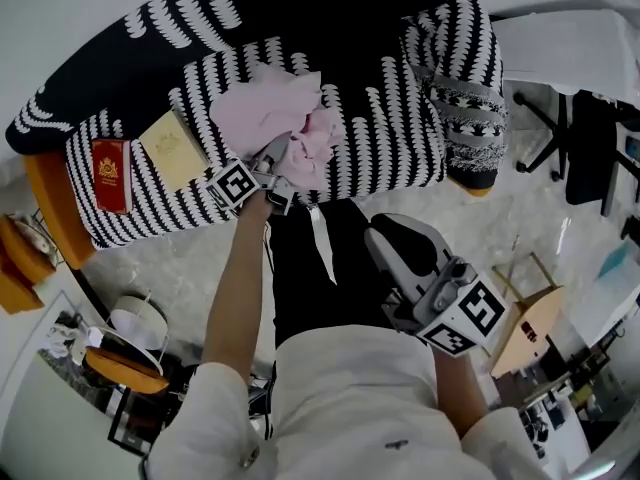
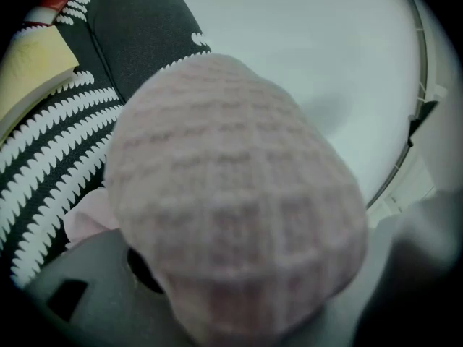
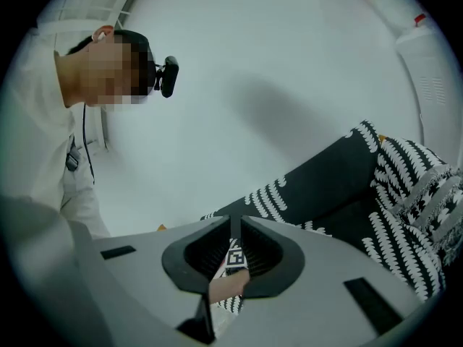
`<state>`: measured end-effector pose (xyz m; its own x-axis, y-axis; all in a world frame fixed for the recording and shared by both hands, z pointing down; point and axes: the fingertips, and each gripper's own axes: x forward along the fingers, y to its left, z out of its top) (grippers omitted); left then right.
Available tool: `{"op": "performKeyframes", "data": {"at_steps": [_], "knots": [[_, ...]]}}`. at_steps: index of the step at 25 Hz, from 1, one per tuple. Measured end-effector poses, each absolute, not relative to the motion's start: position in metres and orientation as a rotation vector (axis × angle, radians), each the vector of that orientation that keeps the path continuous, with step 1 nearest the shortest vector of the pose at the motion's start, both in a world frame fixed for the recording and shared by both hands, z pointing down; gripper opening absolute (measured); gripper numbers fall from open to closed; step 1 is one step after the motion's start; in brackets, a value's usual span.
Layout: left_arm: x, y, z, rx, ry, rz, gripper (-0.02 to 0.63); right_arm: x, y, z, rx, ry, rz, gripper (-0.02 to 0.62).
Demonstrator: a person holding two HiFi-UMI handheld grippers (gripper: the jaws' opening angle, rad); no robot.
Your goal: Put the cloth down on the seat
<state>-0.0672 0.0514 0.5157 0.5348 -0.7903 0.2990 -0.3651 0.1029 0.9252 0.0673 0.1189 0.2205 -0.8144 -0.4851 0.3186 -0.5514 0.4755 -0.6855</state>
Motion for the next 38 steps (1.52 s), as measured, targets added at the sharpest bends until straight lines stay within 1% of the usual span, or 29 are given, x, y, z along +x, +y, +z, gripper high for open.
{"op": "performKeyframes", "data": {"at_steps": [18,23,29,34,38], "knots": [[-0.060,0.050,0.626,1.384,-1.092,-0.182,0.314,0.065,0.120,0.260,0.925,-2.571,1.332,0.009],[-0.058,0.046,0.646,1.332,-1.097,-0.143,0.315,0.069,0.121,0.267,0.942,-2.552,1.353,0.009],[-0.064,0.049,0.675,1.291,-1.092,-0.024,0.321,0.073,0.121,0.281,0.974,-2.525,1.381,0.009],[-0.052,0.047,0.692,1.262,-1.088,0.014,0.324,0.087,0.120,0.290,0.997,-2.505,1.400,0.009],[-0.059,0.056,0.700,1.248,-1.108,0.091,0.324,0.080,0.126,0.295,1.001,-2.489,1.428,0.009]]}}
